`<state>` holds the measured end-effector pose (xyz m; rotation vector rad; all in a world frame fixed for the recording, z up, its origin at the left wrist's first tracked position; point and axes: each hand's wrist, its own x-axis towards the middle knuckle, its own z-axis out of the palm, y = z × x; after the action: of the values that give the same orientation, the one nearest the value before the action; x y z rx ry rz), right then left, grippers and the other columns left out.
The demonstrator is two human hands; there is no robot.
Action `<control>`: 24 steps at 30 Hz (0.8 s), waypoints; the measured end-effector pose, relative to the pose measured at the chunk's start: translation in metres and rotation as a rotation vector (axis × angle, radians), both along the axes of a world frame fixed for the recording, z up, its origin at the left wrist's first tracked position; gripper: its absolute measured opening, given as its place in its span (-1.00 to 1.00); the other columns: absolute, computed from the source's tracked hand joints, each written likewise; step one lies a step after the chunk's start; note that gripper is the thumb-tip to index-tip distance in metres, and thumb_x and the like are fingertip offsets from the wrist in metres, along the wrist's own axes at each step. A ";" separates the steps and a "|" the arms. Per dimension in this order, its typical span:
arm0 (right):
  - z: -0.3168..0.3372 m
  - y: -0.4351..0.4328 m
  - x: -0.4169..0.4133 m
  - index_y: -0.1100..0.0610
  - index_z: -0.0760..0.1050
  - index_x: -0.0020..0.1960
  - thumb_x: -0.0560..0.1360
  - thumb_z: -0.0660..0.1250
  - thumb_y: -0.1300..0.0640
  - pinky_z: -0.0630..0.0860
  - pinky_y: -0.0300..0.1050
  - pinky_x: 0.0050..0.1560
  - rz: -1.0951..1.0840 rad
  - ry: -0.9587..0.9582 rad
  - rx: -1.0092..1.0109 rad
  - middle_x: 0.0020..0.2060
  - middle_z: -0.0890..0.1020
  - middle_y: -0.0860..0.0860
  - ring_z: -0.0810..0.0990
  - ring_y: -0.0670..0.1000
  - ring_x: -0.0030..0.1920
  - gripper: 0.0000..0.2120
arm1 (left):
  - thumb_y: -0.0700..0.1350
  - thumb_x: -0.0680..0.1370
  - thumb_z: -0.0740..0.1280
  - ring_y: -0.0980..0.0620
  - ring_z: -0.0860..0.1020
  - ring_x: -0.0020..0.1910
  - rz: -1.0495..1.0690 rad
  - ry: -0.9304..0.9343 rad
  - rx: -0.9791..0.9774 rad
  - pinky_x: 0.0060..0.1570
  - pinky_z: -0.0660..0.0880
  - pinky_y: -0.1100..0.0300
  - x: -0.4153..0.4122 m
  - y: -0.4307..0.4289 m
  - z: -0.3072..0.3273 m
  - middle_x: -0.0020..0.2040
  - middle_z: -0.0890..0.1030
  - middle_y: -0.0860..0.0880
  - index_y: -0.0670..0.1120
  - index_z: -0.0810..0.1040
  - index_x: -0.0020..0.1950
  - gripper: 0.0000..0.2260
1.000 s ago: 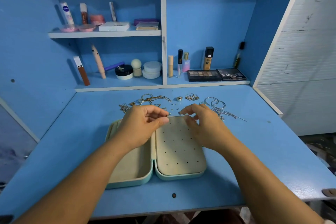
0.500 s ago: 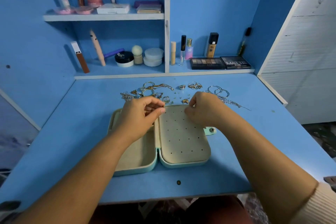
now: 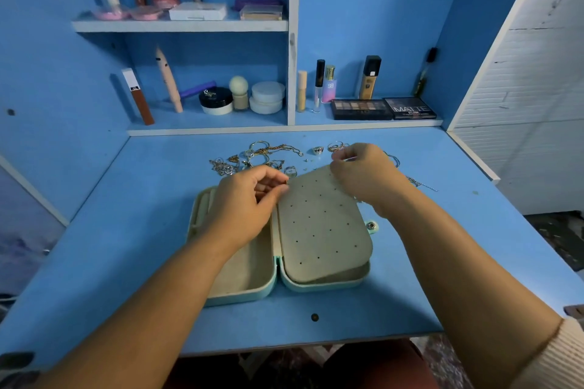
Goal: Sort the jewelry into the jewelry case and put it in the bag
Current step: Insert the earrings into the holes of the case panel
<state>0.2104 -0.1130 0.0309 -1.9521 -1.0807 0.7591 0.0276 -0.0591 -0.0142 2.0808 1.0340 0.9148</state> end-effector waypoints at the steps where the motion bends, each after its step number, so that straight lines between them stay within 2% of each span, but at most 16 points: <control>1: 0.001 -0.004 -0.001 0.12 0.51 0.01 0.52 0.22 0.20 0.36 -0.23 -0.42 -0.032 0.136 0.072 -0.25 0.53 0.02 0.41 -0.06 -0.42 -0.87 | -0.15 0.51 0.43 0.30 0.58 -0.13 -0.002 -0.005 -0.007 -0.16 0.50 0.48 0.000 0.001 0.001 -0.13 0.63 0.20 0.06 0.61 0.00 -0.87; 3: -0.001 -0.013 -0.005 0.13 0.52 0.17 0.53 0.25 0.25 0.44 -0.28 -0.33 -0.051 0.409 0.188 -0.22 0.59 -0.01 0.50 -0.13 -0.40 -0.76 | -0.15 0.51 0.43 0.28 0.60 -0.13 -0.015 -0.039 -0.007 -0.11 0.51 0.46 0.000 0.001 0.005 -0.12 0.64 0.20 0.08 0.61 -0.01 -0.86; 6: -0.006 -0.025 -0.013 0.15 0.57 0.12 0.54 0.26 0.29 0.51 -0.24 -0.37 -0.065 0.718 0.289 -0.35 0.63 -0.02 0.56 -0.09 -0.41 -0.79 | -0.17 0.50 0.44 0.24 0.62 -0.14 -0.053 -0.095 -0.006 -0.08 0.52 0.43 0.004 0.001 0.013 -0.13 0.66 0.17 0.09 0.61 -0.05 -0.85; 9: -0.014 -0.029 -0.016 0.15 0.60 0.05 0.57 0.23 0.26 0.56 -0.13 -0.23 -0.059 0.804 0.354 -0.23 0.66 0.09 0.59 0.01 -0.29 -0.82 | -0.18 0.50 0.44 0.22 0.62 -0.16 -0.092 -0.110 -0.001 -0.07 0.53 0.40 0.013 0.000 0.020 -0.16 0.66 0.16 0.15 0.58 -0.10 -0.80; 10: -0.014 -0.029 -0.016 0.15 0.61 0.03 0.58 0.21 0.26 0.57 -0.12 -0.19 -0.040 0.783 0.367 -0.20 0.68 0.11 0.60 0.03 -0.25 -0.80 | -0.18 0.50 0.44 0.22 0.62 -0.16 -0.103 -0.116 0.001 -0.06 0.53 0.38 0.017 0.001 0.022 -0.16 0.66 0.16 0.16 0.57 -0.10 -0.79; 12: -0.019 -0.029 -0.015 0.11 0.62 0.02 0.59 0.20 0.27 0.60 -0.15 -0.19 0.006 0.618 0.364 -0.17 0.71 0.07 0.65 0.03 -0.22 -0.78 | -0.17 0.49 0.45 0.24 0.61 -0.16 -0.109 -0.115 0.016 -0.07 0.53 0.38 0.023 0.002 0.024 -0.17 0.65 0.17 0.15 0.58 -0.10 -0.81; 14: -0.024 -0.028 -0.011 0.02 0.62 0.02 0.56 0.26 0.27 0.61 -0.12 -0.14 0.050 0.322 0.353 -0.20 0.71 -0.06 0.67 0.00 -0.18 -0.78 | -0.17 0.49 0.45 0.26 0.61 -0.16 -0.095 -0.113 0.035 -0.09 0.52 0.41 0.028 0.003 0.025 -0.17 0.64 0.20 0.10 0.60 -0.09 -0.84; 16: -0.028 -0.026 -0.006 -0.08 0.61 -0.01 0.52 0.31 0.24 0.58 -0.17 -0.16 0.090 0.090 0.339 -0.30 0.65 -0.21 0.60 -0.10 -0.26 -0.76 | -0.16 0.49 0.45 0.26 0.60 -0.16 -0.078 -0.124 0.039 -0.10 0.53 0.38 0.031 0.004 0.026 -0.17 0.64 0.21 0.11 0.60 -0.09 -0.85; 19: -0.031 -0.025 0.000 -0.18 0.58 -0.04 0.47 0.36 0.19 0.50 -0.29 -0.25 0.130 -0.026 0.315 -0.30 0.59 -0.19 0.51 -0.21 -0.34 -0.75 | -0.16 0.49 0.46 0.25 0.60 -0.14 -0.064 -0.124 0.045 -0.08 0.55 0.33 0.033 0.005 0.025 -0.15 0.65 0.21 0.15 0.60 -0.10 -0.82; 24: -0.036 -0.022 0.006 -0.23 0.55 -0.05 0.45 0.39 0.18 0.54 -0.16 -0.10 0.169 -0.060 0.337 -0.19 0.60 -0.23 0.53 -0.19 -0.18 -0.72 | -0.16 0.47 0.47 0.27 0.61 -0.14 -0.057 -0.116 0.029 -0.07 0.53 0.40 0.037 0.006 0.023 -0.14 0.65 0.21 0.11 0.63 -0.07 -0.84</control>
<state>0.2165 -0.1350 -0.0046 -1.6222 -1.3293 0.5660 0.0643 -0.0530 0.0090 2.0436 0.9020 1.0143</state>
